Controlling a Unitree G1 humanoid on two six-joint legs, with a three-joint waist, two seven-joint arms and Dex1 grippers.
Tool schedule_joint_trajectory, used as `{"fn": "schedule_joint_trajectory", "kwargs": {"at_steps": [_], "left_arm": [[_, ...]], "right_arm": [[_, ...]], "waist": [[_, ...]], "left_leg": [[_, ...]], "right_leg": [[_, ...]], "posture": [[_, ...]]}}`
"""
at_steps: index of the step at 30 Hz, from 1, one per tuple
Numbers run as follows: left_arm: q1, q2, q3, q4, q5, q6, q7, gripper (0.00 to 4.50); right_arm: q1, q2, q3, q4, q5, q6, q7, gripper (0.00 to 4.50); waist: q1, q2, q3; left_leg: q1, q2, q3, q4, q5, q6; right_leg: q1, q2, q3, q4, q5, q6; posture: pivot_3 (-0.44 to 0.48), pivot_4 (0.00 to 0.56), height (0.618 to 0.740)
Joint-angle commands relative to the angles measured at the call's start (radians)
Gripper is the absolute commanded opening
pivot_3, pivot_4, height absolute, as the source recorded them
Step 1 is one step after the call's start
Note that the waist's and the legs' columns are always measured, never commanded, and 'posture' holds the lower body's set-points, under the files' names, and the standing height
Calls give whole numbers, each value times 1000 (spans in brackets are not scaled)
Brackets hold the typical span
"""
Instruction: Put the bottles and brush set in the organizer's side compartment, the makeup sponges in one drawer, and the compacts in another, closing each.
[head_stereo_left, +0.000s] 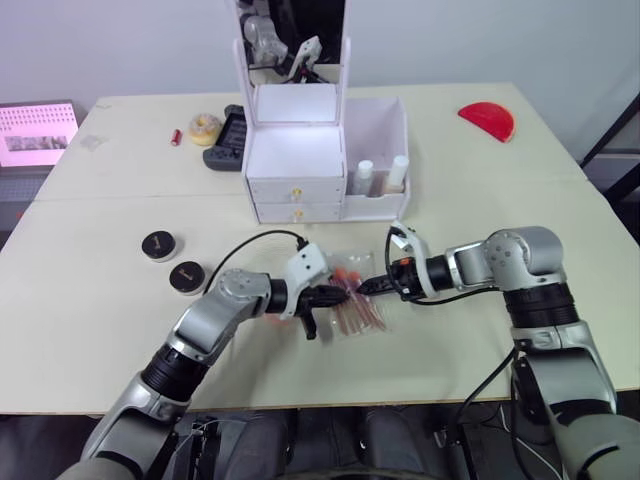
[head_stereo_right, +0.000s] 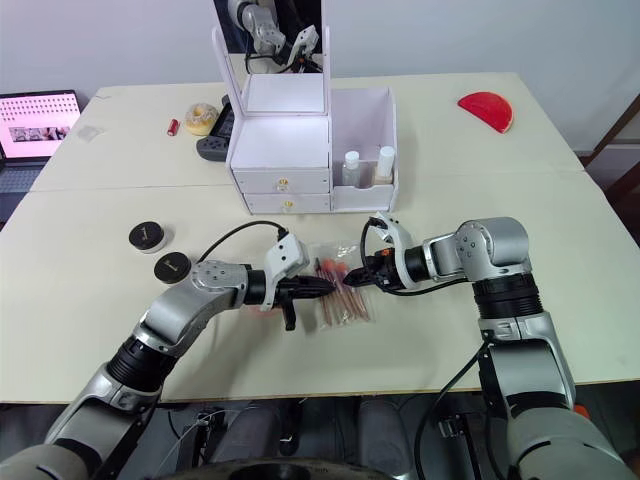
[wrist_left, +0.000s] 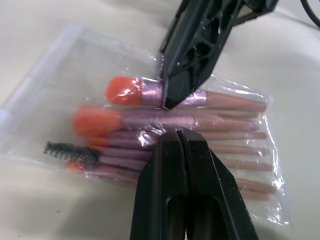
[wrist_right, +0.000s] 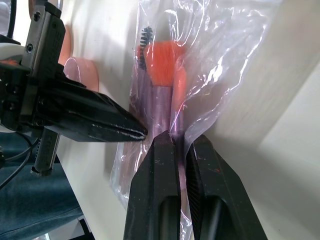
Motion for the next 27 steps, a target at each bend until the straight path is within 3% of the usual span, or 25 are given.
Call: {"fn": "schedule_joint_trajectory", "kwargs": {"at_steps": [1,3,7,14,19,27], "left_arm": [[-3,11,66,-70,-67,21,-28,1355],[-2,21,101,-96,-97,41,-34,2331],[30,110,295,-216,-269,138,-68,4411],[136,271,528,-372,-477,250,-83,4465],[182,345,668,-432,-596,301,-36,4465],[97,376,768,-414,-737,317,77,4465]], "right_arm": [[-9,2,-46,-12,22,14,10,0],[-8,0,-59,-24,30,20,14,0],[7,-51,-78,-136,77,3,64,0],[-24,-108,-162,-295,156,-118,146,0],[-84,-143,-242,-312,177,-261,196,0],[-286,-119,-271,-58,-1,-679,144,0]], "waist": [[0,0,0],[0,0,0],[-3,0,0],[-1,0,1],[3,0,1],[0,0,1]], "left_leg": [[0,0,0,0,0,0],[0,0,0,0,0,0],[-1,0,0,0,0,0],[-1,1,0,0,0,0],[-1,1,0,0,0,0],[-1,2,1,-1,0,0]], "right_leg": [[0,0,0,0,0,0],[0,0,0,0,0,0],[-1,0,0,0,0,0],[-1,0,0,-1,0,0],[0,0,-1,-1,0,0],[-1,0,-1,-1,0,-1]], "posture": [[0,150,740],[0,150,740],[0,150,740],[0,150,740],[0,150,740],[0,150,740]]}}
